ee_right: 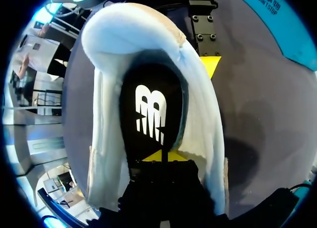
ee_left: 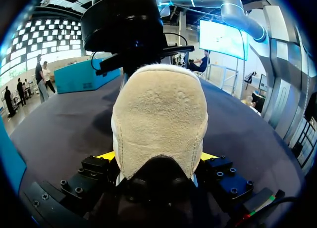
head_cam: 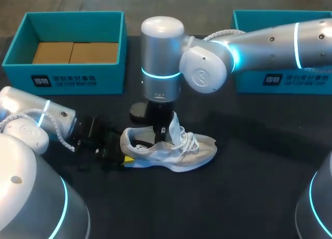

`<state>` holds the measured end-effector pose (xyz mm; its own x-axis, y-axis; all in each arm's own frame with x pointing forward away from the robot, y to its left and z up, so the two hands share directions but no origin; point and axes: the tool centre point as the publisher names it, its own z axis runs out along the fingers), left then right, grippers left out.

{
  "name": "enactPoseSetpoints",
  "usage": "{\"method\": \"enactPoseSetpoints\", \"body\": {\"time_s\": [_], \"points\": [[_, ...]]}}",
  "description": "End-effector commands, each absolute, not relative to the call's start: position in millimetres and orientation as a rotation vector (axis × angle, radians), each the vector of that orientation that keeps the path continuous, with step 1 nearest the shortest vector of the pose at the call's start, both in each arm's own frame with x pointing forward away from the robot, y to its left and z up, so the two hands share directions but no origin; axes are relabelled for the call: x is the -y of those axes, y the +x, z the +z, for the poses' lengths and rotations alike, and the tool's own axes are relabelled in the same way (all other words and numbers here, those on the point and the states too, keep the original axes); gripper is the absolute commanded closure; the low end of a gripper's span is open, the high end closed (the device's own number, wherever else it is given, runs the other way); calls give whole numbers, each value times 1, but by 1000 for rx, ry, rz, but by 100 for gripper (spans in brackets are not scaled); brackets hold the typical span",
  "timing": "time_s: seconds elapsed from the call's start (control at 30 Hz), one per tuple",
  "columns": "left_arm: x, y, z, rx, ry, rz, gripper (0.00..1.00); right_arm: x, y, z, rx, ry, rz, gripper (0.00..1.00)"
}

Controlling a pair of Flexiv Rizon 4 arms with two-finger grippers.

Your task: Take the shoe out of the shoebox, open the shoe tongue, remove and reinsert the insole, then place the shoe into the shoebox

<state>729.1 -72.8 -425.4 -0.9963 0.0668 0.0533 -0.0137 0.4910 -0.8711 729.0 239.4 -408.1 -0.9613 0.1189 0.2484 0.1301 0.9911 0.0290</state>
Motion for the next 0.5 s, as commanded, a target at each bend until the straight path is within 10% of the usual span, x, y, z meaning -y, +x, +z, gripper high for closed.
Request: {"method": "enactPoseSetpoints", "body": {"time_s": [0.03,0.5], "points": [[73,731,-429,2646,-44,1542,100,-230,722,-399,2905,-188,-81,100],[73,731,-429,2646,-44,1542,100,-219,725,-370,2971,-225,-110,100]]}}
